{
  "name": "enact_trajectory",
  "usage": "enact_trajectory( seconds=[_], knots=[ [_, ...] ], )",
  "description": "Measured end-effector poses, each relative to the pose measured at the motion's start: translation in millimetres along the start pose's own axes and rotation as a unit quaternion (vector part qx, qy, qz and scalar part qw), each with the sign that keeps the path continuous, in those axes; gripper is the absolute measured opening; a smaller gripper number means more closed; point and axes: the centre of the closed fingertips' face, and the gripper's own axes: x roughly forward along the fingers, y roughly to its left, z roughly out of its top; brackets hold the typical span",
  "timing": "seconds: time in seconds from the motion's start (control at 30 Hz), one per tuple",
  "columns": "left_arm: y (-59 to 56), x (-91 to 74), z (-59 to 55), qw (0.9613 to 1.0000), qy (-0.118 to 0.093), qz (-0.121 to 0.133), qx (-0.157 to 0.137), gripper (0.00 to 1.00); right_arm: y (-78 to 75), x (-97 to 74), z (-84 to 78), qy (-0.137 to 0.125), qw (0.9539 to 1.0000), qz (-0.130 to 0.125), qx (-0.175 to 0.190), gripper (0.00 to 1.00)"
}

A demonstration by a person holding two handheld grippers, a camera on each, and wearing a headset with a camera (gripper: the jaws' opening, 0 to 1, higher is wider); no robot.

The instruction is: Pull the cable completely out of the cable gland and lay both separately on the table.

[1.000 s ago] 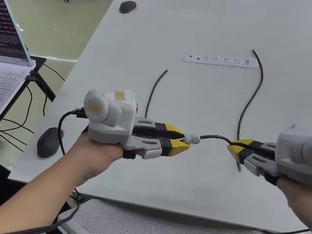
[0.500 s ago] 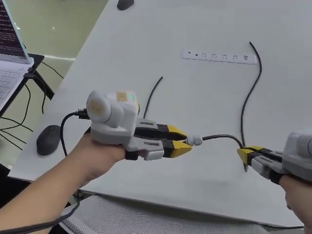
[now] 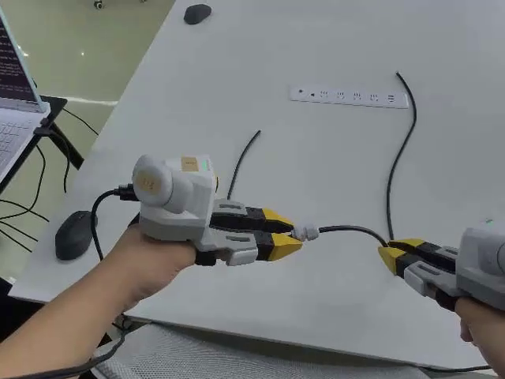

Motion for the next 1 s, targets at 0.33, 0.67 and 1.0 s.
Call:
enact_trajectory(
  seconds=[0.33,0.67,1.0],
  knots=[
    [-4.1,1.7,-8.8,0.9999,0.014,-0.003,0.003,0.14,62.6,-3.4,39.0,0.013,0.9771,0.074,-0.199,0.23],
    [-5.0,0.7,-10.9,0.9998,0.019,-0.005,0.005,0.14,96.0,13.5,40.8,0.041,0.9486,0.09,-0.301,0.09],
    [-4.6,1.4,-12.6,0.9997,0.023,-0.003,0.011,0.14,95.8,16.6,34.3,0.046,0.9471,0.093,-0.304,0.03]
  ],
)
